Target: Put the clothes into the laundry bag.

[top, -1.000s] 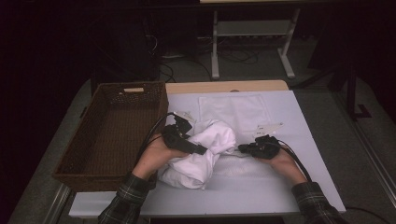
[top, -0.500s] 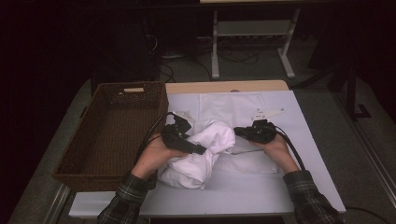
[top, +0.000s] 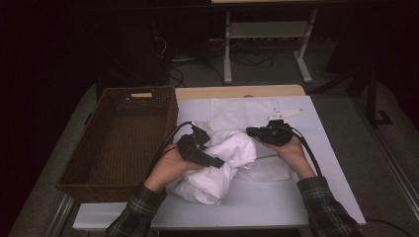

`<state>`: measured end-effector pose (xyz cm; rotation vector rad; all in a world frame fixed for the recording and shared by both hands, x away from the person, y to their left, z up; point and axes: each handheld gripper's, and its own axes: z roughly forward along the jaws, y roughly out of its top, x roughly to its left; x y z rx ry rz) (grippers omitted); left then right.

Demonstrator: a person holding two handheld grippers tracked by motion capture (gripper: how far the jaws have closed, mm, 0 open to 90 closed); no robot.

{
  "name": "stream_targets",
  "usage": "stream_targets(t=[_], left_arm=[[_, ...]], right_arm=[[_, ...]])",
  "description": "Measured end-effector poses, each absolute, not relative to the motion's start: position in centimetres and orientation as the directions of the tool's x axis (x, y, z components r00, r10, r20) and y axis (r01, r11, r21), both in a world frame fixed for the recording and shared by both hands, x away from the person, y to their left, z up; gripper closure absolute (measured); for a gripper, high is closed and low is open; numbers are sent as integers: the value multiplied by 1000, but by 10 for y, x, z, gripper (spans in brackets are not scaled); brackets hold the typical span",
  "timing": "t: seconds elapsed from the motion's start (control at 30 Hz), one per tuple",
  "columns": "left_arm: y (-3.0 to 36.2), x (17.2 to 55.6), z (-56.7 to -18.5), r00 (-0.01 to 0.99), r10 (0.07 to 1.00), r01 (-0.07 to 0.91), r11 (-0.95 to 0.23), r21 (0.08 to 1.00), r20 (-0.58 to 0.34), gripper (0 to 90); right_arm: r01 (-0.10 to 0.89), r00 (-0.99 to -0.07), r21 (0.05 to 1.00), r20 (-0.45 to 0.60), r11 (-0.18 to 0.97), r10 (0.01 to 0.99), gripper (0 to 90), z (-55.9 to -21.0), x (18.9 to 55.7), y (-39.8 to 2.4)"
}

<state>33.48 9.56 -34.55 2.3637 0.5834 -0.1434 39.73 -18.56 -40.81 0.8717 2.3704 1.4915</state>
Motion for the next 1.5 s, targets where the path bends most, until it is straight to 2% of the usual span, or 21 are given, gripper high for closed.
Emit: stream_targets(t=[0.3,0.7,0.9,1.27,1.3,1.5], left_arm=[[61,328,-358,923,299,384,-733,562,-242,610],[38,336,-367,932,267,359,-764,536,-244,610],[36,352,-376,922,284,383,-762,522,-262,609],[49,366,-378,903,367,429,-747,508,-224,610],[56,369,-377,888,412,456,-733,505,-203,610],[68,376,-377,859,484,496,-709,501,-165,610]], right_arm=[[372,-804,874,135,312,580,881,-405,394,-189],[359,-812,883,135,303,568,881,-398,389,-192],[349,-819,888,134,300,558,881,-394,384,-193],[341,-824,894,136,290,550,881,-389,380,-194],[341,-824,894,136,290,550,882,-389,380,-194],[336,-831,899,142,282,538,882,-386,377,-192]])
